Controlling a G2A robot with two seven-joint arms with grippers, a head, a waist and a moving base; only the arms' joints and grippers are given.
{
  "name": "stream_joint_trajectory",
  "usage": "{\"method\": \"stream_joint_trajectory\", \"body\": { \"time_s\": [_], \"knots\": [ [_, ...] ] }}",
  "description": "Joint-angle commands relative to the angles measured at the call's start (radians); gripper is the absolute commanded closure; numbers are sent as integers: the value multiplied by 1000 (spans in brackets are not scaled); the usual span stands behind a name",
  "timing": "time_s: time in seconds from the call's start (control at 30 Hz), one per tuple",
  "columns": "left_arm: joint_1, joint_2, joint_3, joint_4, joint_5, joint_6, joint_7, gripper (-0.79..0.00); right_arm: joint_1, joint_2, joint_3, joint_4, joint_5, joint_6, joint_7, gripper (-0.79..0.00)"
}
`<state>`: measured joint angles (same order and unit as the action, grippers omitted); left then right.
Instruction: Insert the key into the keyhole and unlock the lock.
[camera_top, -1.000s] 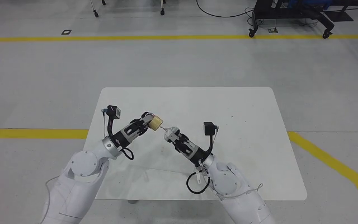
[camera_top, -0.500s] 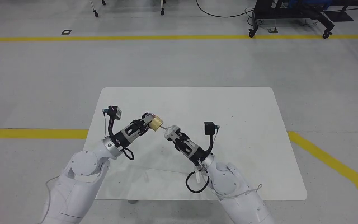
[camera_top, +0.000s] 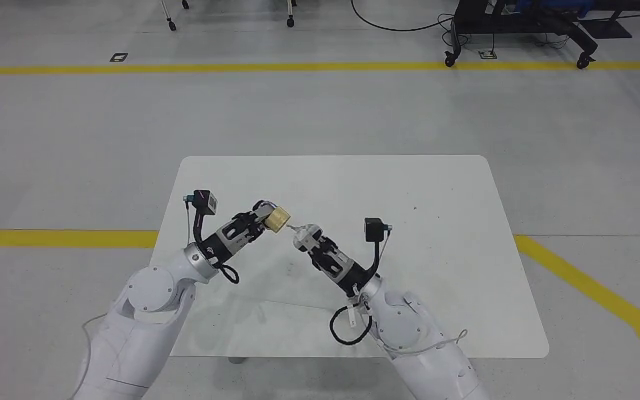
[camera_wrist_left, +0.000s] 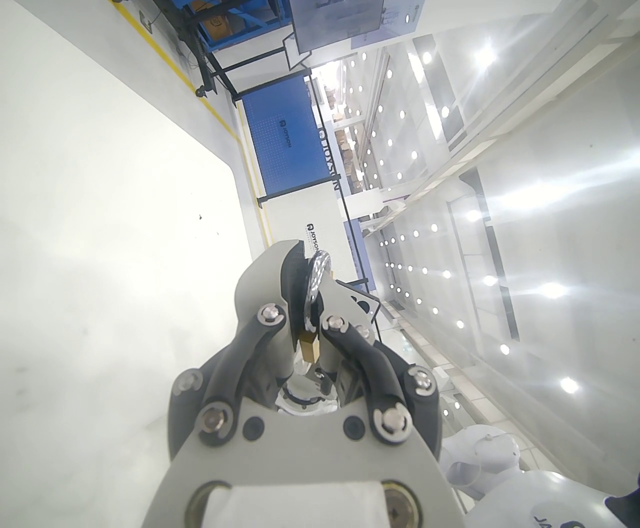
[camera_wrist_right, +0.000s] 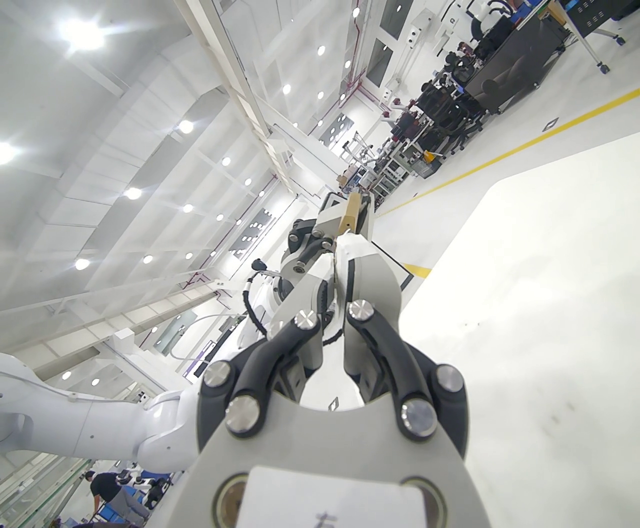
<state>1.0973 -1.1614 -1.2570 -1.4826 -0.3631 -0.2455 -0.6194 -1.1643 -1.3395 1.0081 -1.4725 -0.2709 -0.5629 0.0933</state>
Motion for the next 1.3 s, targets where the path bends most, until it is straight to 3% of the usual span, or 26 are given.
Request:
{"method": "stream_joint_trajectory", "body": {
  "time_s": [0.0,0.23,0.3,0.43,0.67,1.03,1.27],
  "knots": [
    [0,0,0,0,4,-2,0,0,0,0,1,0,-1,0,-1,0],
    [0,0,0,0,4,-2,0,0,0,0,1,0,-1,0,-1,0],
    [5,1,-2,-8,70,-4,52,0,0,0,1,0,-1,0,-1,0],
    [9,-15,21,-4,-90,6,71,0,0,0,1,0,-1,0,-1,0],
    [-39,-44,80,77,-320,25,29,0,-31,-19,-30,-42,-93,36,-183,0],
    [-73,-71,120,147,-299,-99,76,0,-52,-49,-73,-47,-187,102,-373,0],
    [-65,-75,109,155,-276,-147,65,0,-55,-60,-82,-40,-206,125,-384,0]
  ]
}}
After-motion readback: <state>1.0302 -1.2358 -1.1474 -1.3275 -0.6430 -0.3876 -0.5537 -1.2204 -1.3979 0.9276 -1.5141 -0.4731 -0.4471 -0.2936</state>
